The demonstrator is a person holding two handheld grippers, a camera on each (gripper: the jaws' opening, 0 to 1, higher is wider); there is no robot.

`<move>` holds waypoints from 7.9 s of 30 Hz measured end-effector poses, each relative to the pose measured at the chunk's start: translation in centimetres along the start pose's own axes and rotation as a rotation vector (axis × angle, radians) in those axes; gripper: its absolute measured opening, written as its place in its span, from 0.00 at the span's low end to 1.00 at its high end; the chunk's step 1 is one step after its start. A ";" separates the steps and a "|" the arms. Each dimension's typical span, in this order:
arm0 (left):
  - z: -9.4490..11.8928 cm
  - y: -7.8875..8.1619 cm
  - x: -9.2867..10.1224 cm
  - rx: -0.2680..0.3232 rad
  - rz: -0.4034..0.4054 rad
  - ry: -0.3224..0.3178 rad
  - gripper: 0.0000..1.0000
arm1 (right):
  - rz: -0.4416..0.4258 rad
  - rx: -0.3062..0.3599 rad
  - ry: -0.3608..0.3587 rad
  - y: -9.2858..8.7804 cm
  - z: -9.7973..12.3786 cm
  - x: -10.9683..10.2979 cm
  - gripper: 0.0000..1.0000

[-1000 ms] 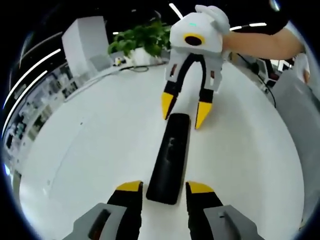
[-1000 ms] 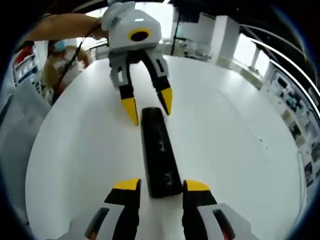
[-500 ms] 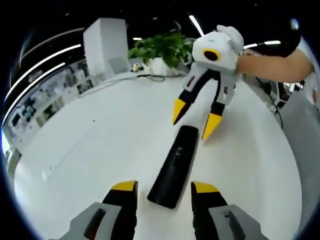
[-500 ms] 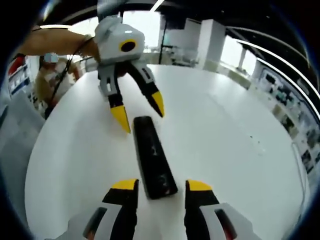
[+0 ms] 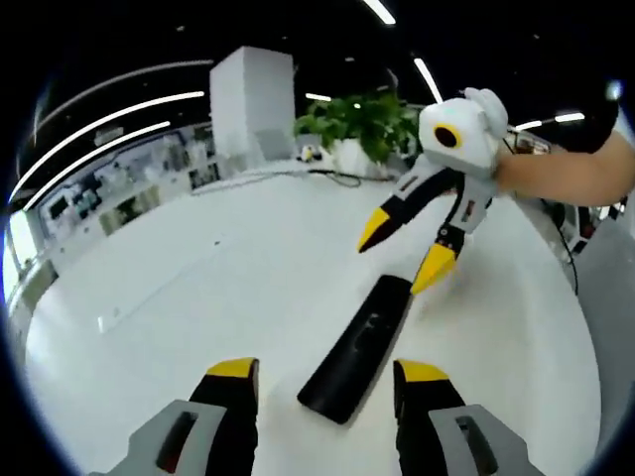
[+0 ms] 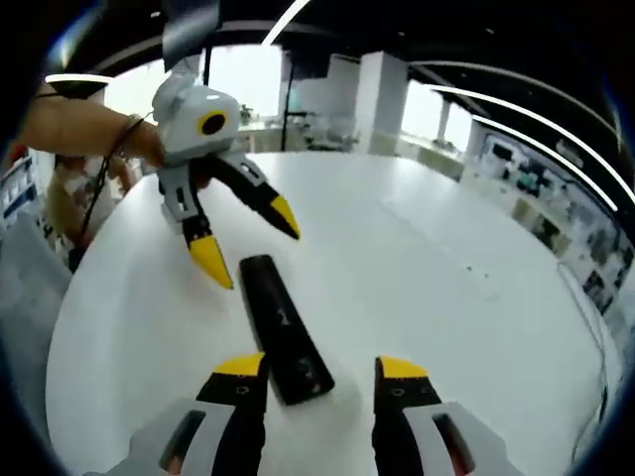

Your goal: Press the specified remote control buttons in sequence, fully releasing each button before pressing the next.

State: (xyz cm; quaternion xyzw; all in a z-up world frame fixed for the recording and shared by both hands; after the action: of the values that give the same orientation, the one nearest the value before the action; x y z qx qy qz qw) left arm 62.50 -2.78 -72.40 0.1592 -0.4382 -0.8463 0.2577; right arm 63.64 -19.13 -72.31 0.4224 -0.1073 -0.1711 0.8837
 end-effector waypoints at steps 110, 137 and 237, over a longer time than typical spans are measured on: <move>10.2 -1.8 10.2 0.198 0.224 0.311 0.80 | -0.231 0.048 -0.228 -2.9 9.2 -11.7 0.49; 14.9 -1.2 12.7 0.226 0.236 0.395 0.80 | -0.238 0.072 -0.241 -1.7 12.3 -15.7 0.48; 14.8 -0.8 21.1 0.144 0.247 0.317 0.79 | -0.302 0.102 -0.228 -3.4 14.6 -20.7 0.47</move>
State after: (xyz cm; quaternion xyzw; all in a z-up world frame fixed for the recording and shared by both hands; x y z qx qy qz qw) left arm 37.72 -4.81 -65.61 0.2532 -0.4676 -0.7393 0.4131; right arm 39.08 -23.34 -66.83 0.4556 -0.1505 -0.3429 0.8076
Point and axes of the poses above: the point that each gripper's makers call its tool centre point, and the gripper's own axes: z roughly backward along the fingers, x roughly to its right, y roughly out of its top, the point moved 5 cm from there along z, roughly backward along the fingers, and after that the axes turned 2 degrees about y, right-handed, at the moved point
